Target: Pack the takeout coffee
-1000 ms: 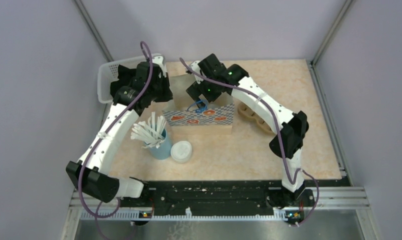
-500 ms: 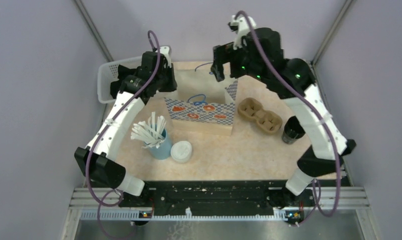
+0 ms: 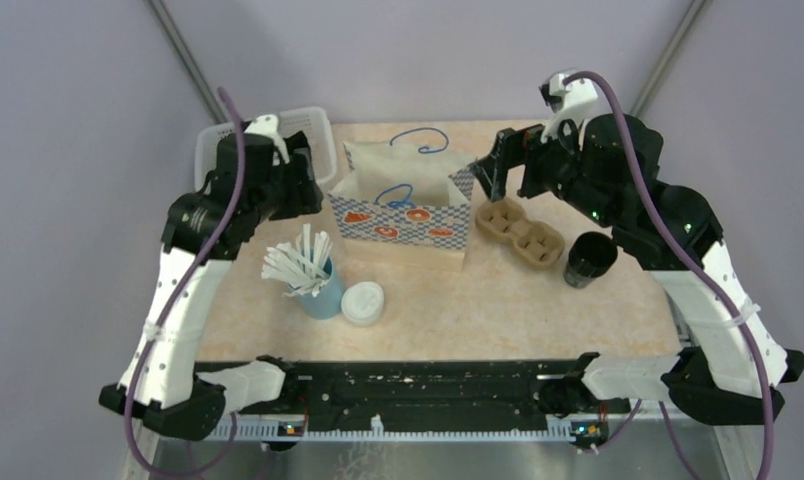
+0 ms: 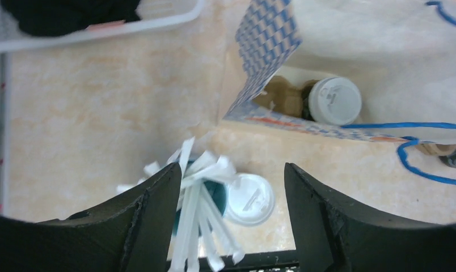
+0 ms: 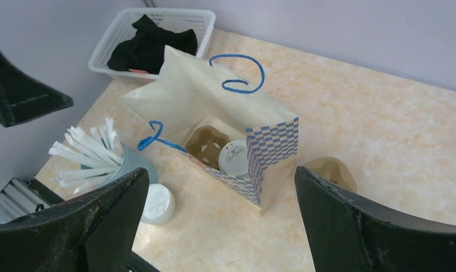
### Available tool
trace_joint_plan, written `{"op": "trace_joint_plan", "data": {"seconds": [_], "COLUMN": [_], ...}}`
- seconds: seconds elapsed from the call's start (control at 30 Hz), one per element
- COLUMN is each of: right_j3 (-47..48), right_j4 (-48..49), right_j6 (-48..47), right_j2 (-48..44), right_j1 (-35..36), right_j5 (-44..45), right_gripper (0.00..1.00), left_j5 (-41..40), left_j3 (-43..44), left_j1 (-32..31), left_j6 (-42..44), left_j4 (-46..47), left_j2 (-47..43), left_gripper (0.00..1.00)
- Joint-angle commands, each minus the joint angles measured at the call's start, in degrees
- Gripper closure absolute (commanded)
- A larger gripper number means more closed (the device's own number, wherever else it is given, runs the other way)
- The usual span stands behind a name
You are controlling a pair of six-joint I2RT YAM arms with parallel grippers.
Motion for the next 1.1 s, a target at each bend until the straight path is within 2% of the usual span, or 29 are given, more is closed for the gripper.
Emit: {"op": "trace_joint_plan", "data": {"seconds": [0.0, 0.23, 0.33, 0.43, 0.63, 0.8, 0.93, 1.0, 1.07], "right_j3": [-2.5, -3.7, -4.9, -5.2, -5.3, -5.7, -5.7, -5.7, -5.7], "right_j4": [3.6, 2.1, 2.8, 2.5, 1.2, 0.6, 0.1, 0.0, -0.1], "right_j6": [0.7, 0.5, 0.5, 0.4, 0.7, 1.2, 1.5, 1.8, 2.1], "right_j2": [-3.0, -5.4, -6.7, -7.3, -8.5, -9.9, -10.1, -10.1, -10.2], "right_j1": [0.3, 0.4, 0.4, 0.3, 0.4, 0.4, 0.4, 0.4, 0.4], "right_j5": [-0.5, -1.7, -2.3, -2.7, -2.0, -0.8, -0.2, -0.2, -0.2], "right_gripper": [0.01, 0.01, 0.01, 0.01, 0.01, 0.01, 0.01, 0.01, 0.01], "left_j5": [-9.3, -10.1, -11.2, -12.4, -15.7, -18.5, -19.9, -20.1, -20.1], "left_j3": [-2.7, -14.3, -19.9, -21.9, -24.4, -25.3, -26.1, -26.9, -27.4], "left_j1": [0.0, 0.1, 0.0, 0.0, 0.1, 0.5, 0.7, 0.8, 0.8], "left_j6": [-8.5, -22.9, -23.8, -25.4, -22.5, -20.4, -21.3, -21.6, -21.1], "left_j4": [-13.4, -16.1, -10.9, -7.6, -0.6, 1.4, 1.6, 1.9, 3.1], "left_j2": [-3.9, -11.5, -12.4, -11.2, -8.5, -6.4, -4.6, -4.0, -3.8], "left_gripper": [0.28, 0.41, 0.42, 0.43, 0.49, 0.48, 0.33, 0.34, 0.39]}}
